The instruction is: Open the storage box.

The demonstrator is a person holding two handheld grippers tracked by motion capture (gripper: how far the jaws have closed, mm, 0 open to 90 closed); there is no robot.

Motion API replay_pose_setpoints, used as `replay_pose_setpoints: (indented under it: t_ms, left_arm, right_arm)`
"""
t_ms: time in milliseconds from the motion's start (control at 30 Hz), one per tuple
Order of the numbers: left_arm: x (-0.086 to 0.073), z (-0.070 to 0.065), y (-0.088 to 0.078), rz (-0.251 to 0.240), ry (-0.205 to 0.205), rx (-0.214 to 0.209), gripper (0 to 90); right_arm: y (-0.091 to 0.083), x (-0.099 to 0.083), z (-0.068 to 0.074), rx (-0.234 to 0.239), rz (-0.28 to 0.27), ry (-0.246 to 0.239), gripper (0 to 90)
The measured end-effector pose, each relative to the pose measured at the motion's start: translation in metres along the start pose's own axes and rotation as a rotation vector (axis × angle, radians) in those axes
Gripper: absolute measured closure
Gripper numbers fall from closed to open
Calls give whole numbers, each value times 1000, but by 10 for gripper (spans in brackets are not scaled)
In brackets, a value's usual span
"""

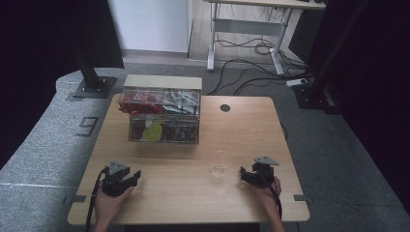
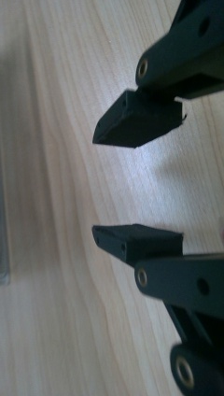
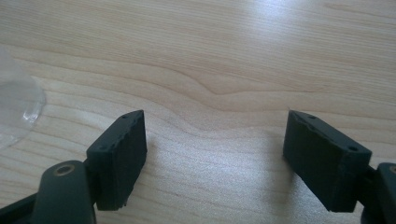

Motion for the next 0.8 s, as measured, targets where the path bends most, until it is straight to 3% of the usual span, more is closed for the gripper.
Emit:
replay_pose_setpoints:
  t_ms: [167, 233, 333, 500, 800]
  left_arm:
    - [6, 3, -11, -77, -20, -7, 651]
    - [10, 1, -18, -121, -10, -28, 725]
    - [11, 1, -21, -137, 3, -27, 815]
    - [14, 0, -25, -125, 5, -48, 887]
    - [25, -6, -23, -123, -3, -88, 896]
  right_arm:
    - [0, 0, 0, -1, 0, 0, 221]
    - [0, 0, 0, -2, -1, 0, 224]
    - [0, 0, 0, -2, -1, 0, 225]
    - [0, 0, 0, -3, -1, 1, 226]
    - [0, 0, -1, -7, -1, 4, 228]
Point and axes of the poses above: each handheld gripper's, and its own axes: y roughly forward along the jaws, x roughly out of its top, z roughly to its left, the point moved 7 cm from there along y, roughly forward along the jaws, and after that the axes turned 13 degrees about -y, right-handed, at the moved point
